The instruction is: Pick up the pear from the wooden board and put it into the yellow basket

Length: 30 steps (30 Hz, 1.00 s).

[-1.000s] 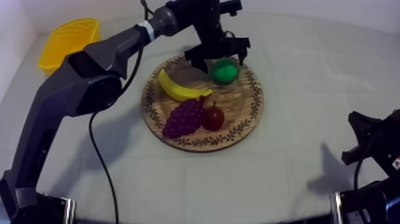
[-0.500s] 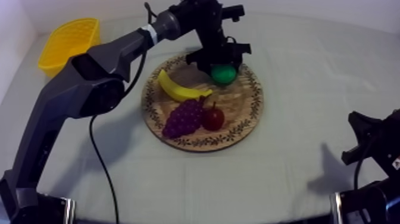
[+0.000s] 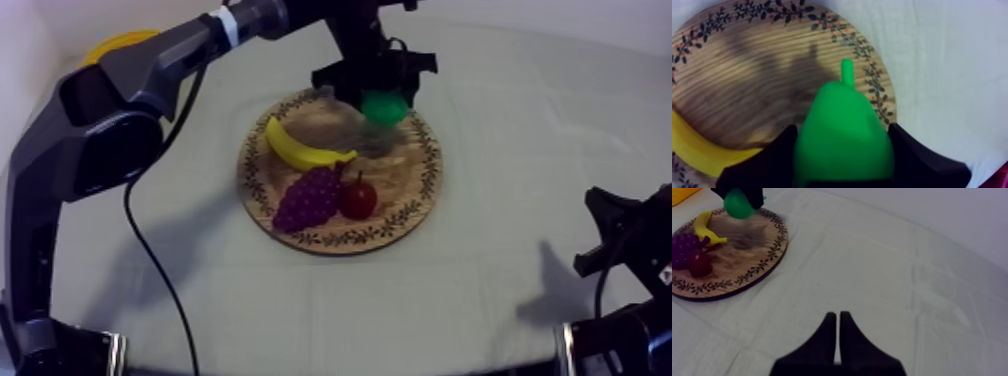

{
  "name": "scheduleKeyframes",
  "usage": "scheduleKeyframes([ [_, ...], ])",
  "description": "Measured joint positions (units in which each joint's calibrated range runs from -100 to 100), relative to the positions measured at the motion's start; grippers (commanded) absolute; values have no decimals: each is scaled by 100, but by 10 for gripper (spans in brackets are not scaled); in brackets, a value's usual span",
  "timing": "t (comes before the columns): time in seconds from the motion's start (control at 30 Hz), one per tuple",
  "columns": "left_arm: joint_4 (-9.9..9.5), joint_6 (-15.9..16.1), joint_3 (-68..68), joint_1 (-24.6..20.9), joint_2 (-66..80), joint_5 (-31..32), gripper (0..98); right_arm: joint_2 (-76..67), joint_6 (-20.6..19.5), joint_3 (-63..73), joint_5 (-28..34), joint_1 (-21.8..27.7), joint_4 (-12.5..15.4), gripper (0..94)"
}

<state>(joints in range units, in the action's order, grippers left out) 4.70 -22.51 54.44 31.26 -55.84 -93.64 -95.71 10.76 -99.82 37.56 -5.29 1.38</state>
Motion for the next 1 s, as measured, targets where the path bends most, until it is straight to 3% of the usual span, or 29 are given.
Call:
scheduleKeyframes([
  [0.63,-266,33,-1809,-44,2854,-142,415,0,-3,0,0,0,0,4],
  [1.0,-514,126,-2828,-667,3957,-195,405,0,-6,0,0,0,0,4],
])
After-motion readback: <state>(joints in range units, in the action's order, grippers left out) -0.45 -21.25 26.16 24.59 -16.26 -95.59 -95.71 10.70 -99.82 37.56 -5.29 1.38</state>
